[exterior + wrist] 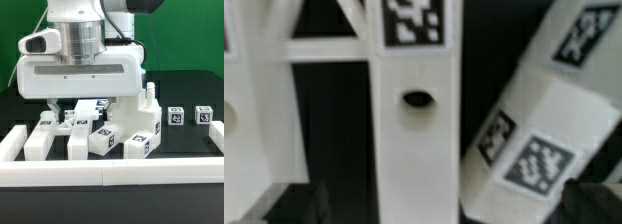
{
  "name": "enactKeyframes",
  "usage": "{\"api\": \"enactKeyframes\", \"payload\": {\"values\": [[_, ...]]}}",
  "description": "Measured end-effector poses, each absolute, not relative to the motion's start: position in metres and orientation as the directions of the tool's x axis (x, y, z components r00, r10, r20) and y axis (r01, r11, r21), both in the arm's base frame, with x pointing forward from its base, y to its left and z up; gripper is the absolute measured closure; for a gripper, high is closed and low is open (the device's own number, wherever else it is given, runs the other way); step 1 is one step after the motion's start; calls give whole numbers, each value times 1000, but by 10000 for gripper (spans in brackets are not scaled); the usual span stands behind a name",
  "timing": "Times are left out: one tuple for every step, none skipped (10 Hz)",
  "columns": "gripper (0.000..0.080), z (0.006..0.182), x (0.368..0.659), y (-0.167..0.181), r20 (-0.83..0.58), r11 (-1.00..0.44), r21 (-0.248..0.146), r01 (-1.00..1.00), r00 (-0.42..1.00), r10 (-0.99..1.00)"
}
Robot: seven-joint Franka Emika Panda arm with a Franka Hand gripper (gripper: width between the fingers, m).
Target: Assemble chair
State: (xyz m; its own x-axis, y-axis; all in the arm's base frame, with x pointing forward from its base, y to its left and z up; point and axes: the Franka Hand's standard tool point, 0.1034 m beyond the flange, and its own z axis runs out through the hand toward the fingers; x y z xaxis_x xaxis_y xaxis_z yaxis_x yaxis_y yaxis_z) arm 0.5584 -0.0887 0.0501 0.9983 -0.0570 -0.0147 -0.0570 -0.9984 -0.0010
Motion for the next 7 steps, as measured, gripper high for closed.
{"api": "enactKeyframes", "payload": {"values": [[150, 50, 567, -76, -7, -998, -5, -58, 998, -58], [150, 50, 572, -66, -2, -998, -10, -57, 998, -57], [150, 52, 579, -53, 6, -996, -16, -82, 997, -82], [150, 56, 581, -52, 3, -997, -19, -70, 998, -70], [150, 63, 578, -69, -4, -999, -15, -33, 999, -33], [150, 67, 572, -91, -19, -1000, -13, -29, 999, -28], [150, 66, 567, -105, -29, -1000, -14, -16, 999, -16]]}}
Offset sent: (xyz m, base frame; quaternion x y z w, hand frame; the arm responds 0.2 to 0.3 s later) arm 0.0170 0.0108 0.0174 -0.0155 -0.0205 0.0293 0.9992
